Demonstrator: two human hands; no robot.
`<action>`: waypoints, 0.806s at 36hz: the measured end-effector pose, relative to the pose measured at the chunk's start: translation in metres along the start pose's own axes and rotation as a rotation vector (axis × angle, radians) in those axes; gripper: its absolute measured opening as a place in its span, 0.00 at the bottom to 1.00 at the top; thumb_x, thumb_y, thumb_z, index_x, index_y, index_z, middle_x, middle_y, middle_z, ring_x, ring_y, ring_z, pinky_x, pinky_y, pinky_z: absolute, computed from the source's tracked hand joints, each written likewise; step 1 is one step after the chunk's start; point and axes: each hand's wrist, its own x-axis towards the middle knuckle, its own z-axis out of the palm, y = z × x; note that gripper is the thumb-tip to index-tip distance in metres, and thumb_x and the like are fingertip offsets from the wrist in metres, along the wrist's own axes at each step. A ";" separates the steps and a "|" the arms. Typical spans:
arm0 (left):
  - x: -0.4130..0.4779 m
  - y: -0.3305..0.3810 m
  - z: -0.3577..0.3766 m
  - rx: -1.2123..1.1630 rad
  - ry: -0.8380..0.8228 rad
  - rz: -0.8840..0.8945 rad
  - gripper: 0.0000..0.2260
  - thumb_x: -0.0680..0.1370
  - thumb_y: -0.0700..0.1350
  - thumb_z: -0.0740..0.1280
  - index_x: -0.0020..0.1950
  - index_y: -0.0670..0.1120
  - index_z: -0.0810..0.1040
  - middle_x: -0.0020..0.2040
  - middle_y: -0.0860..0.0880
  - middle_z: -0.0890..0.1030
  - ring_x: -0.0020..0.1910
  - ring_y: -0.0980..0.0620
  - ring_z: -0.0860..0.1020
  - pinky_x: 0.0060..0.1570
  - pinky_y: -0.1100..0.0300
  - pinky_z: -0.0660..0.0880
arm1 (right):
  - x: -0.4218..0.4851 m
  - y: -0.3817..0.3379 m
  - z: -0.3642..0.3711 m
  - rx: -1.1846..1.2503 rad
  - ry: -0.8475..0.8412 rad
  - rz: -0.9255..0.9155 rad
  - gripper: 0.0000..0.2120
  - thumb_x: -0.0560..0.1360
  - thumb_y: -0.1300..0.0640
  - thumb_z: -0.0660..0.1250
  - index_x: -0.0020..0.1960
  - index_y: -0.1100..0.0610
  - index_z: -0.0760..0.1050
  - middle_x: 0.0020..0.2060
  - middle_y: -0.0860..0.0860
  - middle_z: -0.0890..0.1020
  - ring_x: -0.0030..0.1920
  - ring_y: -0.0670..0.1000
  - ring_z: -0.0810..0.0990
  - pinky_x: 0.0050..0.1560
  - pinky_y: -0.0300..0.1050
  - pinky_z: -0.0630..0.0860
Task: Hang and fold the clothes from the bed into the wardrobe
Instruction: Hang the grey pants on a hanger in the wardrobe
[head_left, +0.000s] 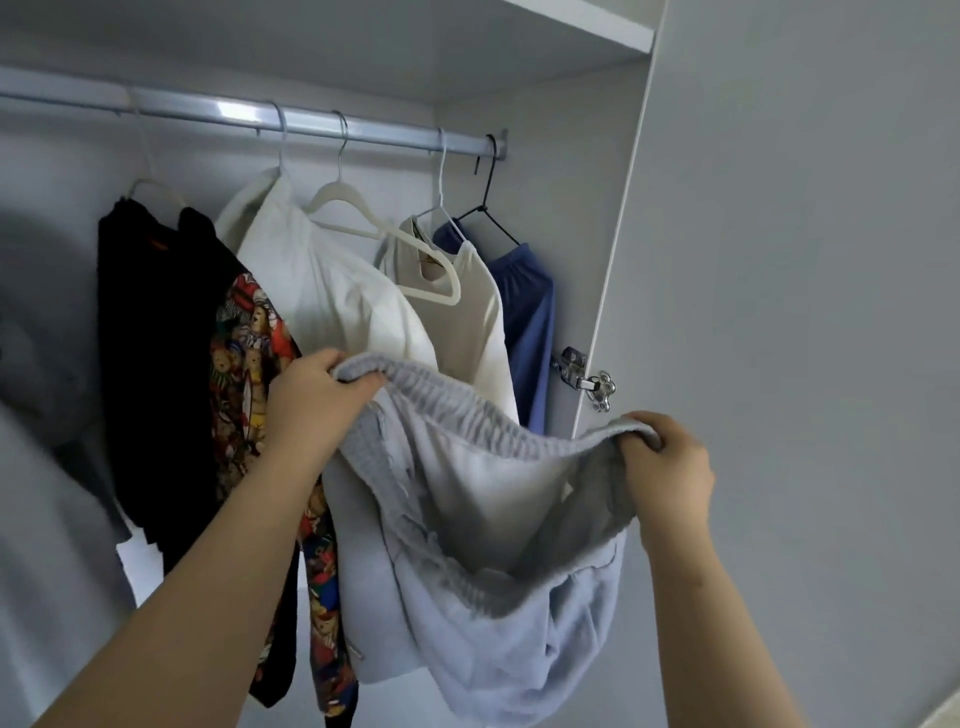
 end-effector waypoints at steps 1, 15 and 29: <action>0.001 -0.001 0.000 0.014 0.051 0.017 0.11 0.75 0.46 0.68 0.37 0.41 0.74 0.38 0.42 0.78 0.37 0.45 0.76 0.33 0.58 0.68 | 0.000 0.001 0.002 -0.003 -0.009 0.007 0.11 0.73 0.62 0.61 0.43 0.47 0.78 0.34 0.39 0.77 0.41 0.51 0.76 0.35 0.38 0.67; 0.035 0.012 0.015 -0.527 0.177 -0.233 0.07 0.80 0.45 0.61 0.45 0.45 0.76 0.38 0.50 0.76 0.37 0.53 0.74 0.37 0.60 0.71 | 0.022 -0.006 0.053 0.152 -0.232 0.042 0.12 0.73 0.63 0.62 0.37 0.49 0.77 0.25 0.44 0.78 0.29 0.46 0.74 0.35 0.42 0.71; 0.117 0.007 0.010 -0.356 0.333 -0.229 0.10 0.79 0.42 0.61 0.37 0.47 0.71 0.35 0.51 0.73 0.34 0.54 0.72 0.32 0.62 0.68 | 0.123 -0.101 0.163 0.092 -0.430 -0.433 0.08 0.76 0.60 0.62 0.48 0.56 0.80 0.39 0.44 0.80 0.43 0.48 0.77 0.44 0.29 0.72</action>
